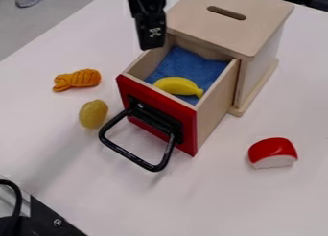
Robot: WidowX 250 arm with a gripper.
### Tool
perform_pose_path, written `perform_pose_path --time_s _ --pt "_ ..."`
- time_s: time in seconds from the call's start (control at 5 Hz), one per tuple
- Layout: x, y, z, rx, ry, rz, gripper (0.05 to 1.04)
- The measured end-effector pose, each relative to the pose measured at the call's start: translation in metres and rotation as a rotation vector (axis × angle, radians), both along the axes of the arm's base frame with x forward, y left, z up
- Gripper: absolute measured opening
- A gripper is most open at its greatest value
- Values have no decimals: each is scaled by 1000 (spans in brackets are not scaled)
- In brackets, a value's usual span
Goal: Move the yellow object to the left side of the table
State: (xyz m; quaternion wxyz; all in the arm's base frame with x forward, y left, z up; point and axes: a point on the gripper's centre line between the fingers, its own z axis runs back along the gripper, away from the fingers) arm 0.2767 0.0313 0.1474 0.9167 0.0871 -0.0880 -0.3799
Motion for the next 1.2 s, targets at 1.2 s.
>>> perform_pose_path --time_s 1.2 --pt "15 -11 -84 -1 168 -67 945"
